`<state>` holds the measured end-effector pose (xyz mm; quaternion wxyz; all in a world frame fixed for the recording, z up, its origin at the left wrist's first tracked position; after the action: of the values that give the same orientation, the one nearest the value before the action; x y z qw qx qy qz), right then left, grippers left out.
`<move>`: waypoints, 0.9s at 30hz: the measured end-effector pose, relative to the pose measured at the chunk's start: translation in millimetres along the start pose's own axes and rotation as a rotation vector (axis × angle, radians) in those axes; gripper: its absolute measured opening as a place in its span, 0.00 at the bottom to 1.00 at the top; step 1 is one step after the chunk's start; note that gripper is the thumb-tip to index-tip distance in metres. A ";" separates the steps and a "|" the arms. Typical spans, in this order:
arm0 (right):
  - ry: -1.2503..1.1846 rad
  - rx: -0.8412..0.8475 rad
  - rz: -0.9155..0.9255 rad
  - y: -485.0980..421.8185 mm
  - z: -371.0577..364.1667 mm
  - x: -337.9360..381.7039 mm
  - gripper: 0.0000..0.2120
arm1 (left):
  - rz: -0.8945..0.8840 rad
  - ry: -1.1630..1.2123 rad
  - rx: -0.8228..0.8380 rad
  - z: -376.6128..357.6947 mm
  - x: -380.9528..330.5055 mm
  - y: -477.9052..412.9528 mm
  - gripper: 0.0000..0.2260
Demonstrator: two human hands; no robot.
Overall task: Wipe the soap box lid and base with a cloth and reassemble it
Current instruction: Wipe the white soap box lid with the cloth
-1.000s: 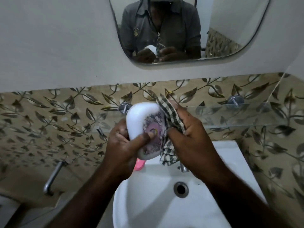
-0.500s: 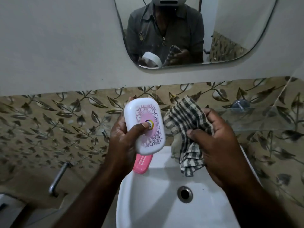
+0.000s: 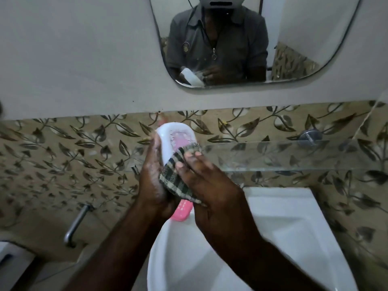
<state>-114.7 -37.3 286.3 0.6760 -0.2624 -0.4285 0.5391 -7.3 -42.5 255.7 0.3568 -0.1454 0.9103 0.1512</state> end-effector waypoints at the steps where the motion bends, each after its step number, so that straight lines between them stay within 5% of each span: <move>1: -0.002 -0.009 0.016 -9.3 3.3 -3.1 0.23 | -0.012 0.011 0.010 -0.9 4.8 1.9 0.22; 8: -0.083 0.004 -0.131 -31.3 7.8 -37.4 0.33 | -0.024 0.035 0.060 -6.8 19.4 2.1 0.19; 17: -0.056 0.123 0.039 1.6 -2.7 1.3 0.25 | 0.189 0.042 -0.059 11.1 14.5 -14.9 0.28; 21: -0.186 0.063 -0.124 -19.5 4.4 -41.5 0.25 | 0.119 0.132 0.007 5.7 32.5 -11.7 0.21; 24: -0.221 0.053 -0.206 -6.3 -0.1 -55.7 0.32 | 0.105 0.070 0.011 4.0 24.4 -13.2 0.26; 27: -0.250 0.054 -0.183 20.3 -6.3 -41.2 0.26 | 0.097 0.022 -0.054 17.0 8.1 -19.6 0.31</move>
<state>-121.7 -70.2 254.4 0.6704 -0.1349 -0.5167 0.5151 4.6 -55.2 234.8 0.3350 -0.1122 0.9157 0.1913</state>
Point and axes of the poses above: each hand's wrist, its own y-axis away from the middle knuckle, its own z-axis out of the back of the hand, x = y × z, the point moved 8 cm from there along -y, towards the middle knuckle, and after that the axes turned 10 degrees about z, right-handed, at the moved point
